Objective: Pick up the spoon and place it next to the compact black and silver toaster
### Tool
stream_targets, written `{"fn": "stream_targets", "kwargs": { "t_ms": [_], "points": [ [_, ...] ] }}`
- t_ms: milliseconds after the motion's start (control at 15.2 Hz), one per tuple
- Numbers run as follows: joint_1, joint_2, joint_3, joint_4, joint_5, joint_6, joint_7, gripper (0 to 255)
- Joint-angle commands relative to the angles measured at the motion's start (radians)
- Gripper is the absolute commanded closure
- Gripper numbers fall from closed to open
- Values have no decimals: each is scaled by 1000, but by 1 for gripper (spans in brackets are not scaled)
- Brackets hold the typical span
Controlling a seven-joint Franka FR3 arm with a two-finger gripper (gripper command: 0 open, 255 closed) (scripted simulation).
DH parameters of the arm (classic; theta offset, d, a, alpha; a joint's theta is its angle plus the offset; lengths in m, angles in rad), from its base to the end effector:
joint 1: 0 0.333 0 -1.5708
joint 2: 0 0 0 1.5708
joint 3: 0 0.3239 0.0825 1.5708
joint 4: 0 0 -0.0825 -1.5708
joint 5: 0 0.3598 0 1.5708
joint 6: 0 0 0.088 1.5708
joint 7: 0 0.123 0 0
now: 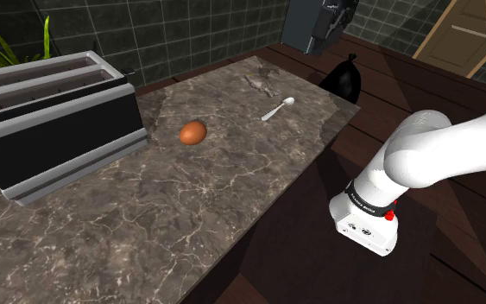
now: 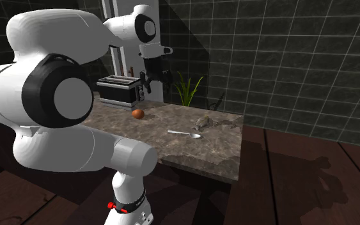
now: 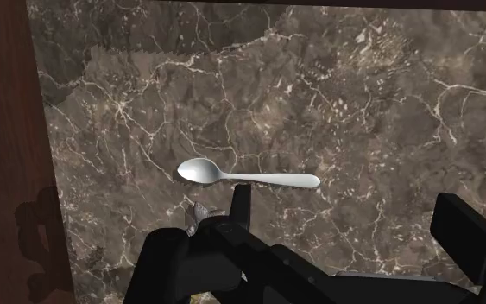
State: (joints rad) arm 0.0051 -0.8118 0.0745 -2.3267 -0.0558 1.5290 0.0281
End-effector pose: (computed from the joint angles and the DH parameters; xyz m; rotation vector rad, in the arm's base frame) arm 0.2657 0.0222 0.5963 3.0321 0.0394 0.0264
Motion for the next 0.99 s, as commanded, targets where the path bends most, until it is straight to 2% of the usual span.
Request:
{"fn": "stream_targets", "kwargs": {
  "t_ms": [0,462,924],
  "points": [
    [0,0,0,0,0,0,0,0],
    [-38,131,-109,-84,-33,169,-81,0],
    [-71,322,-211,-111,-47,338,-166,0]
  ]
}}
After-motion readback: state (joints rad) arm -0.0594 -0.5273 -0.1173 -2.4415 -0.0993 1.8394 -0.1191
